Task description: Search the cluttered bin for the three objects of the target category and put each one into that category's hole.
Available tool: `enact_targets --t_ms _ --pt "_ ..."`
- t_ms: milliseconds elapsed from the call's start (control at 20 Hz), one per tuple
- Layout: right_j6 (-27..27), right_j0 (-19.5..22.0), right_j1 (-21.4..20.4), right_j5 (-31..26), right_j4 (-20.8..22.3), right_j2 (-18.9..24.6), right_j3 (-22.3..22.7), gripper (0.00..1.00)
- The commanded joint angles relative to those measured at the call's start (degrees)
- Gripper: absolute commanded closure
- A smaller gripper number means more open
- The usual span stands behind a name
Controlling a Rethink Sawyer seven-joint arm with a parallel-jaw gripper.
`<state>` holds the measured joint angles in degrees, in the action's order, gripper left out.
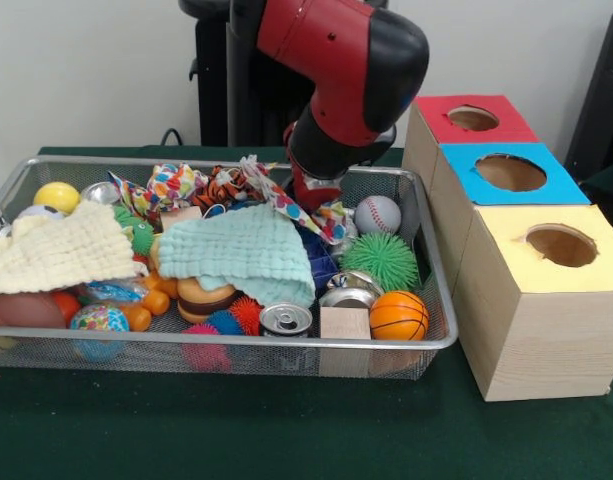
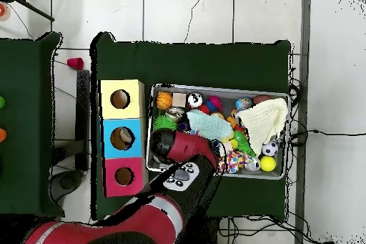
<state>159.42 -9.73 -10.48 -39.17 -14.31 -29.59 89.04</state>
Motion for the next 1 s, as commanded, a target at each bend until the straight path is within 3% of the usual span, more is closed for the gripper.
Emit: enact_targets --t_ms 50,300,500,1000 --pt "1.8 2.0 1.2 4.9 -0.6 10.2 -0.2 1.00" --pt "2.4 -0.3 -7.5 -4.1 0.3 6.0 1.2 1.00" --pt "0.1 -1.1 -13.1 -13.6 2.6 3.0 -0.7 1.00" --pt "0.2 -3.2 -13.4 -19.7 9.1 -2.8 -8.2 1.00"
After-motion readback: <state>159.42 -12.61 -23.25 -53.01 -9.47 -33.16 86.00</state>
